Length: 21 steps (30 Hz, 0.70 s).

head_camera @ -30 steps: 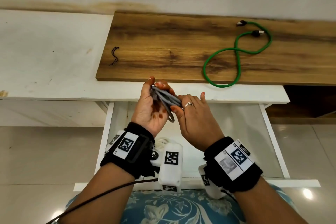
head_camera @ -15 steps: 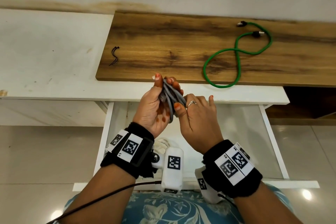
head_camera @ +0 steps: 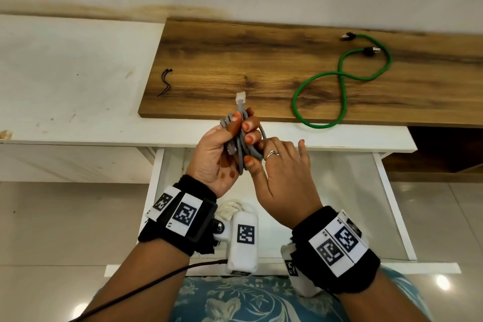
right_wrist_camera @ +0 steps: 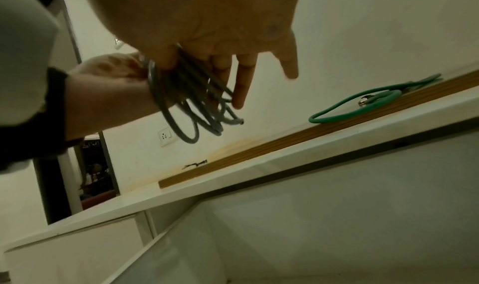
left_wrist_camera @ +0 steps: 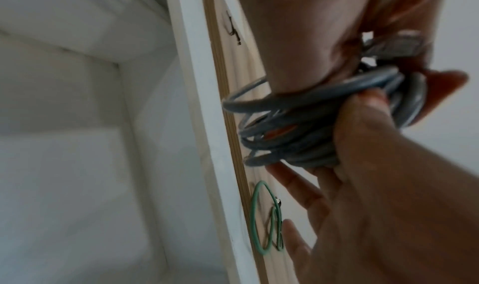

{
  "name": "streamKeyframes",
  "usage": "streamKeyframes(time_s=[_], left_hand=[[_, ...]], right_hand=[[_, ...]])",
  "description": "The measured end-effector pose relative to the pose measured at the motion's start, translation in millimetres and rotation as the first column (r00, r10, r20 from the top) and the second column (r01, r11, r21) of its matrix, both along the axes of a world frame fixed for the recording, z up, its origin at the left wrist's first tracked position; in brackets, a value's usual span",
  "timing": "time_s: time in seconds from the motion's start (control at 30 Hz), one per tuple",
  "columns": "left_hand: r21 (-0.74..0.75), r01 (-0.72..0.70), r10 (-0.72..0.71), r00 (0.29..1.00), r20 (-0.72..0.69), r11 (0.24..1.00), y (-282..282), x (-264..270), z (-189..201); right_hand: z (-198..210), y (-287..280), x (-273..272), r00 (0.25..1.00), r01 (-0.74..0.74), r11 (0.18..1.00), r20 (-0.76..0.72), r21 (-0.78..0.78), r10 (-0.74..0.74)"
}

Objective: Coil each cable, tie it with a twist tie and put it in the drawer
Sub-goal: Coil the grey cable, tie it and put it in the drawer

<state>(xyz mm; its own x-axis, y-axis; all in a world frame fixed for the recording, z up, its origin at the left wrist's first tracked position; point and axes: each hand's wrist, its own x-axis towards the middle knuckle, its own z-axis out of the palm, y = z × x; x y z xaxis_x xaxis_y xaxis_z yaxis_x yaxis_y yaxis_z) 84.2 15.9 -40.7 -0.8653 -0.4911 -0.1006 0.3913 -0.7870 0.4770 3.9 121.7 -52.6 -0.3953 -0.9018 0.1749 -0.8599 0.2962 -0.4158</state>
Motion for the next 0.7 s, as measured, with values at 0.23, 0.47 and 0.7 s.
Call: streamKeyframes(time_s=[0.23,0.47,0.7], left_hand=[[0.069,0.069,-0.067,0.997,-0.031,0.995,-6.1,2.7,3.9],[0.178,0.283,-0.227,0.933,-0.279,0.943,5.5,-0.5,6.6],[-0.054,0.169,-0.163,0.982,0.094,0.984,5.1,-0.3,9.7]], right_hand=[[9.8,6.7,-35.4,0.887,-0.020,0.872,0.394,-0.489,0.241],[13.3,0.1,-36.7,-0.032,0.243,0.963,0.991,-0.119,0.131],[21.1,1.0,-39.4,-0.180,0.349,0.934,0.973,-0.073,0.143]])
